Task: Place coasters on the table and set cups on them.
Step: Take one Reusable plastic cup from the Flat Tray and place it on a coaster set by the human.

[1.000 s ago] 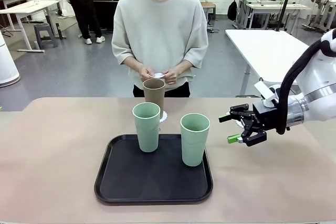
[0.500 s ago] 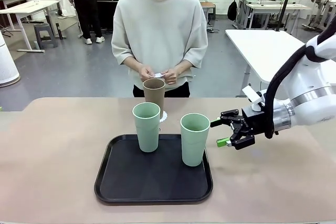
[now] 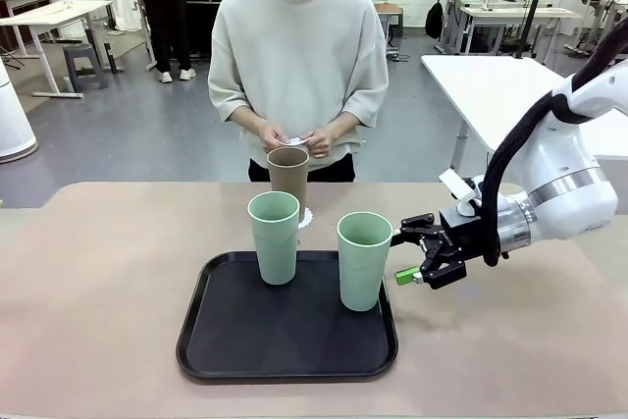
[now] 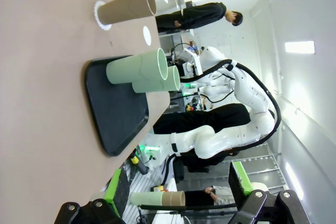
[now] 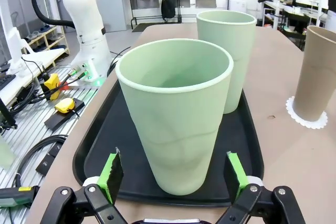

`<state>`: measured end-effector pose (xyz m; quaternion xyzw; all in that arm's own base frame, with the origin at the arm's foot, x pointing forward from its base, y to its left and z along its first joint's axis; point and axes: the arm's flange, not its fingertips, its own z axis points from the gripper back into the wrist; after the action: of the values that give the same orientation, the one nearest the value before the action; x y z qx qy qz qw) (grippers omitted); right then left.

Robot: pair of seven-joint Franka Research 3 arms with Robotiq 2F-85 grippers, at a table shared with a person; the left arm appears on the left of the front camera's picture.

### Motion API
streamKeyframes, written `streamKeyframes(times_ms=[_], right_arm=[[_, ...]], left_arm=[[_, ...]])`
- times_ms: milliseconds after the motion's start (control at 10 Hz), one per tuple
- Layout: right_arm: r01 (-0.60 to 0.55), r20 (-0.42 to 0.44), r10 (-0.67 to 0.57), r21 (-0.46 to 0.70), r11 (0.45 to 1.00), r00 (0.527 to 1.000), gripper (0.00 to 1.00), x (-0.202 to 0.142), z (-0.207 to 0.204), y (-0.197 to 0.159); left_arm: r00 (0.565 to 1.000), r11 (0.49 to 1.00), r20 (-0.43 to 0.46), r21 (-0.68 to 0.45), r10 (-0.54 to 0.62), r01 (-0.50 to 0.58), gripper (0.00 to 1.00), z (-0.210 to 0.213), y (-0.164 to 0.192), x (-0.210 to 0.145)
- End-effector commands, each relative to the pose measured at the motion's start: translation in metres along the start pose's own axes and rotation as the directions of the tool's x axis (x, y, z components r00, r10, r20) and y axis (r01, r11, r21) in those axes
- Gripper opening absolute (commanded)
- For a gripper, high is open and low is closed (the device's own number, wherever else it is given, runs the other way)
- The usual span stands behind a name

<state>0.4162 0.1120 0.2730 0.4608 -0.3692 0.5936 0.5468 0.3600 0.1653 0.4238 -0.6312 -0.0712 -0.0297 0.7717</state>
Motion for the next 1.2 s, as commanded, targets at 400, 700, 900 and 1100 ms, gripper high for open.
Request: streamKeyframes(times_ms=[400, 700, 900, 1100], right_arm=[[-0.006, 0.04, 0.005, 0.022, 1.0, 0.999, 1.0, -0.009, -0.011, -0.012], [-0.009, 0.056, 0.008, 0.027, 1.0, 0.998, 1.0, -0.011, -0.017, -0.017], [-0.012, 0.063, 0.009, 0.04, 0.999, 0.998, 1.0, -0.012, -0.023, -0.019], [-0.019, 0.066, 0.016, 0.051, 0.999, 0.998, 1.0, -0.011, -0.028, -0.02]], left_arm=[[1.0, 1.0, 0.005, 0.002, 0.003, -0.003, 1.0, 0.002, -0.002, 0.0], [1.0, 1.0, 0.005, 0.002, 0.003, -0.003, 1.0, 0.002, -0.002, 0.0], [1.0, 1.0, 0.005, 0.002, 0.003, -0.003, 1.0, 0.002, -0.002, 0.0], [1.0, 1.0, 0.005, 0.002, 0.003, -0.003, 1.0, 0.002, -0.002, 0.0]])
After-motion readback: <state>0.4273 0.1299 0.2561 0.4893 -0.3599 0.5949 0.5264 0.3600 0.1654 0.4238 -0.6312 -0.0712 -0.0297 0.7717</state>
